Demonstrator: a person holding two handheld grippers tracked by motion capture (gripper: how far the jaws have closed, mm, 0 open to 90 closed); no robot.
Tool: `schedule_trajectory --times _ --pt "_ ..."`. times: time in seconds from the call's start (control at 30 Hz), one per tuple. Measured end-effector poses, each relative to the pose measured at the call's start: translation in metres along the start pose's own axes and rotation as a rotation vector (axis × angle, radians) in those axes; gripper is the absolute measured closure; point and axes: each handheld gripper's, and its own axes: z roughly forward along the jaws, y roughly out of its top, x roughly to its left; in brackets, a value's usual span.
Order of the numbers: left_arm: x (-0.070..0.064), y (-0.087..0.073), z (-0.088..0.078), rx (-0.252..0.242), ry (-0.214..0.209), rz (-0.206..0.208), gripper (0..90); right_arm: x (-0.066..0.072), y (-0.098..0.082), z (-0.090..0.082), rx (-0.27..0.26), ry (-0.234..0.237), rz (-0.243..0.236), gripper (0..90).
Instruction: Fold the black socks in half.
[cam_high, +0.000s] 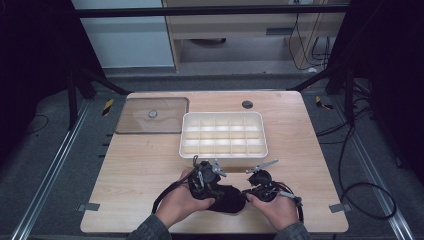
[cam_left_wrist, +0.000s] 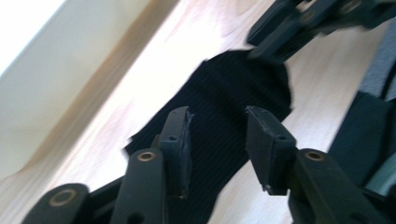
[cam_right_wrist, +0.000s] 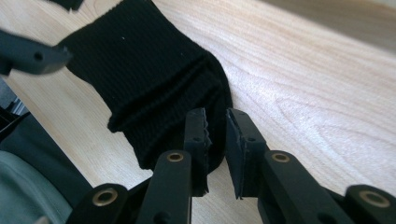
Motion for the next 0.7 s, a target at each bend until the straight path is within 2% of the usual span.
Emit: schedule_trajectory --times 0.07,0.17,0.2,0.27,0.3,0.4,0.47,0.53,0.57,0.7 --pt "0.003 -0.004 -0.003 0.005 0.024 -0.006 54.6 0.001 0.002 -0.004 -0.007 -0.008 -0.007 76.7" --pt "0.01 -0.019 -0.005 0.005 0.056 -0.037 49.0 0.001 0.003 -0.007 -0.01 -0.014 -0.008 75.2" --pt "0.01 -0.019 -0.005 0.005 0.056 -0.037 46.7 0.001 0.003 -0.007 -0.01 -0.014 -0.008 75.2" --pt "0.015 -0.029 -0.006 0.005 0.053 -0.063 45.0 0.0 0.002 -0.008 -0.012 -0.017 -0.01 73.7" --pt "0.02 -0.039 -0.006 0.013 0.053 -0.09 41.4 -0.001 0.001 -0.009 -0.01 -0.024 -0.006 72.3" --pt "0.025 -0.048 -0.005 0.008 0.051 -0.115 41.1 -0.001 0.001 -0.008 -0.013 -0.022 -0.006 70.9" --pt "0.028 -0.054 -0.007 -0.005 0.064 -0.129 47.9 0.0 0.001 -0.008 -0.009 -0.023 -0.006 70.9" --pt "0.032 -0.059 -0.008 -0.009 0.064 -0.147 49.5 0.002 0.002 -0.005 0.0 -0.025 -0.005 71.3" --pt "0.032 -0.061 -0.008 -0.008 0.06 -0.153 50.6 0.003 0.002 -0.003 0.007 -0.027 -0.021 71.6" --pt "0.034 -0.066 -0.006 0.009 0.046 -0.153 50.7 0.004 0.003 -0.001 0.011 -0.034 -0.024 75.3"
